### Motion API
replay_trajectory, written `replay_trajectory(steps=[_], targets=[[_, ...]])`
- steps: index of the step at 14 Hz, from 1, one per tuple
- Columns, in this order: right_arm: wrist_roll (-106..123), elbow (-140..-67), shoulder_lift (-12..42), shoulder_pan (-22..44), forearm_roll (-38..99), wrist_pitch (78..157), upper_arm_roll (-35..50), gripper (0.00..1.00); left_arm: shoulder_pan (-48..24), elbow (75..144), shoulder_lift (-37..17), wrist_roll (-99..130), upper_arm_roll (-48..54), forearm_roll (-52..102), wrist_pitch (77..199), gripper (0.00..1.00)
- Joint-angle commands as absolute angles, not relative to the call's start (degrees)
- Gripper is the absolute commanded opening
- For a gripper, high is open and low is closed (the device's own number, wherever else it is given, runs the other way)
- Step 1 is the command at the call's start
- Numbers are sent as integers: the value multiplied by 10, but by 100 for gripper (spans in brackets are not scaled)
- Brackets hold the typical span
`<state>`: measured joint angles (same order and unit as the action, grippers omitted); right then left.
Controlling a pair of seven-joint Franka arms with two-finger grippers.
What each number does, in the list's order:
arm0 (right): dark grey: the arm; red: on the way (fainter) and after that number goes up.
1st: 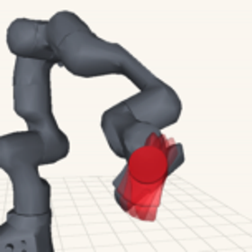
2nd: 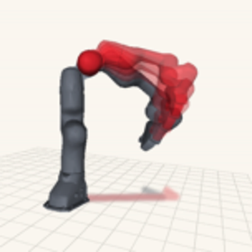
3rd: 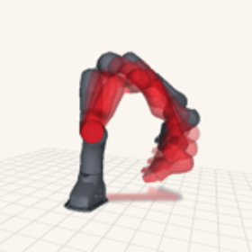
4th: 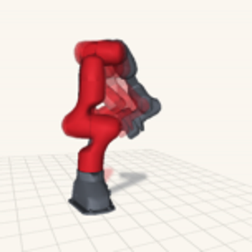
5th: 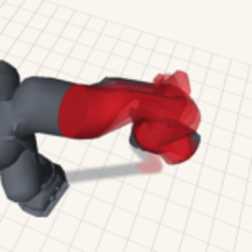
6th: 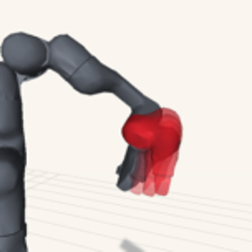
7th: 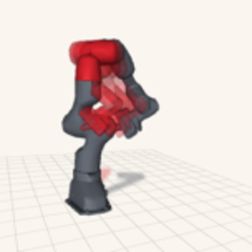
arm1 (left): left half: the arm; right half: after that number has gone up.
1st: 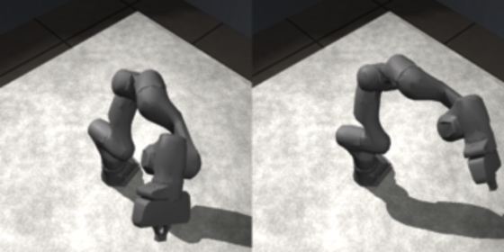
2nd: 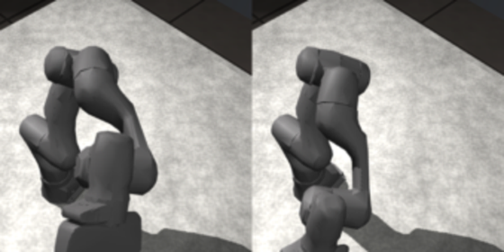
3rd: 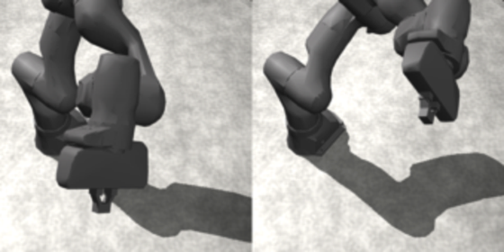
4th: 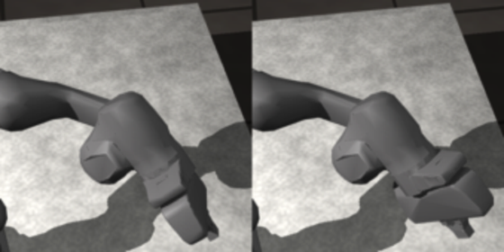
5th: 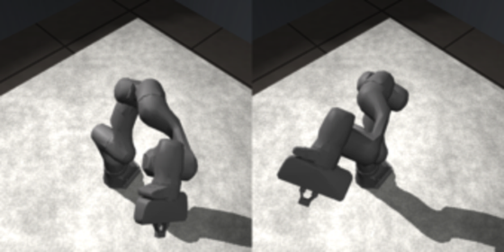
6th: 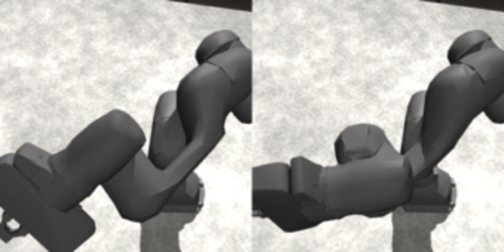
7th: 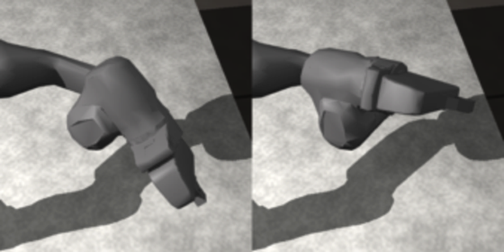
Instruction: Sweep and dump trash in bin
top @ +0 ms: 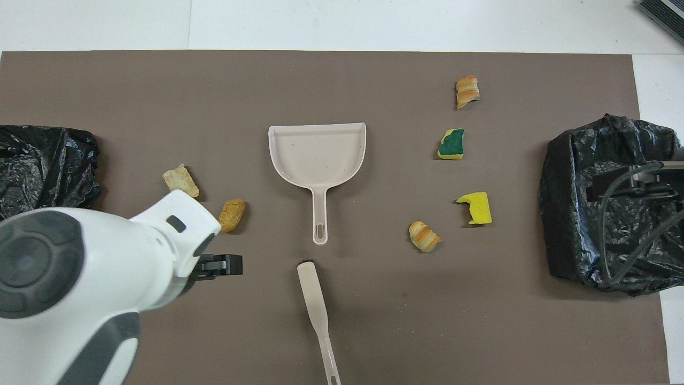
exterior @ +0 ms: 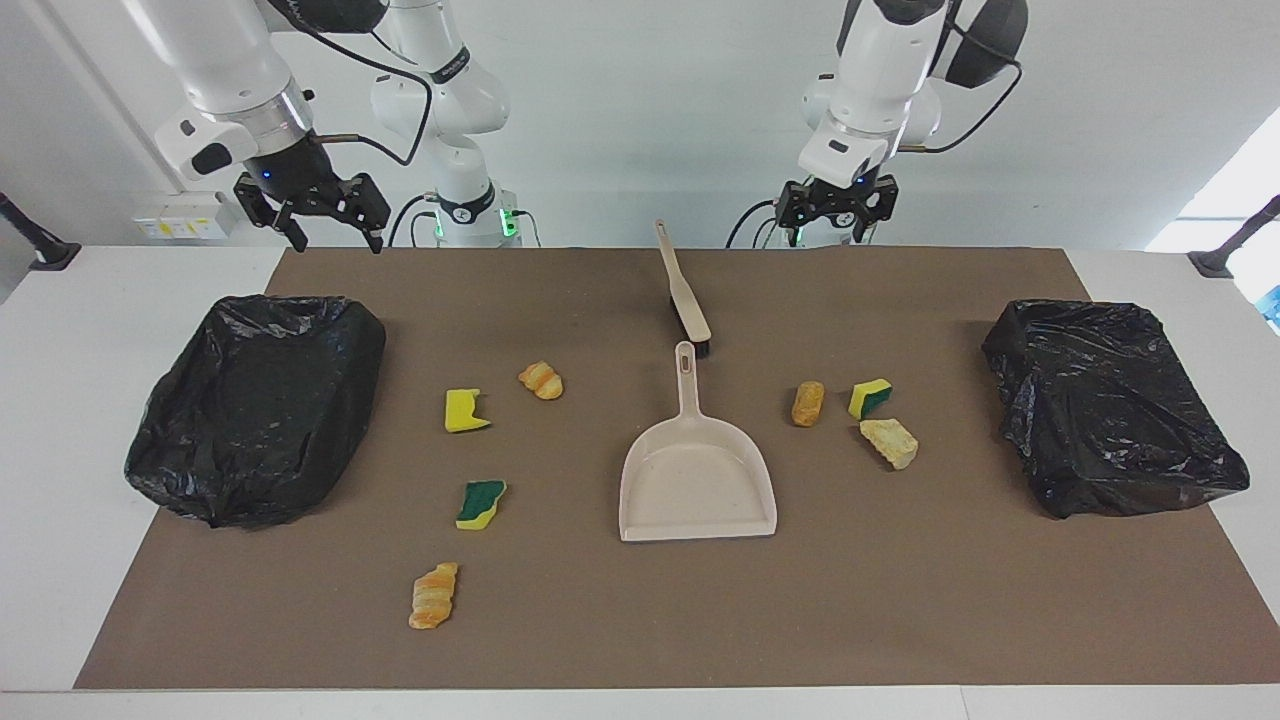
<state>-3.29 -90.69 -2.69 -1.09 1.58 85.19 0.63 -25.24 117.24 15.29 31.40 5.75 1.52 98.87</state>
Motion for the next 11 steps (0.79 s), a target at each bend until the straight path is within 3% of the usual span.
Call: replay_trajectory(steps=[1, 6, 11], targets=[[-51, -935, -47, -8, 17, 853, 11, 100, -317, 1242, 185, 386, 47, 19, 1053, 100], [-49, -934, -25, -1, 16, 870, 13, 100, -427, 1341, 177, 480, 47, 34, 1179, 100], [-51, -931, 9, 27, 18, 909, 13, 100, -524, 1385, 110, 551, 47, 34, 1281, 100]])
